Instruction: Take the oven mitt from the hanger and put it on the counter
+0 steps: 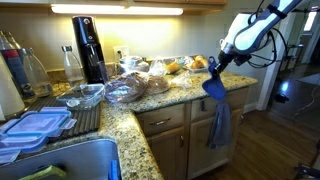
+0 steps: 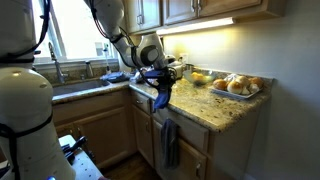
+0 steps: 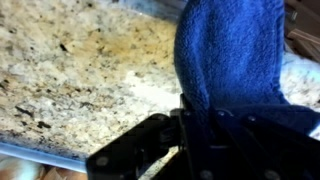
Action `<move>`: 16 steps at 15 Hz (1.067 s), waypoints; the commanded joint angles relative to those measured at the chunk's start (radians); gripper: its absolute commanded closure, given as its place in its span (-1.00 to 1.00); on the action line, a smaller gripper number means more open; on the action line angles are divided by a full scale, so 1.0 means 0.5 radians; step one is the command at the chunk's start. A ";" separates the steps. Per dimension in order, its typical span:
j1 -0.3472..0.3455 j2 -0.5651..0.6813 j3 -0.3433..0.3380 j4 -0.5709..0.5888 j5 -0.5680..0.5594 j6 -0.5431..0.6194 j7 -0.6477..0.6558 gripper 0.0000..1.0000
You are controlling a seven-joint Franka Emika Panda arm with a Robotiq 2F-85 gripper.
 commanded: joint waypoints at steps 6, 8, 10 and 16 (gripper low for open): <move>-0.397 0.282 0.290 0.521 0.051 -0.337 -0.154 0.83; -0.452 0.381 0.336 0.626 0.070 -0.372 -0.206 0.83; -0.490 0.469 0.365 0.718 0.069 -0.413 -0.228 0.83; -0.484 0.493 0.372 0.832 0.024 -0.602 -0.193 -0.23</move>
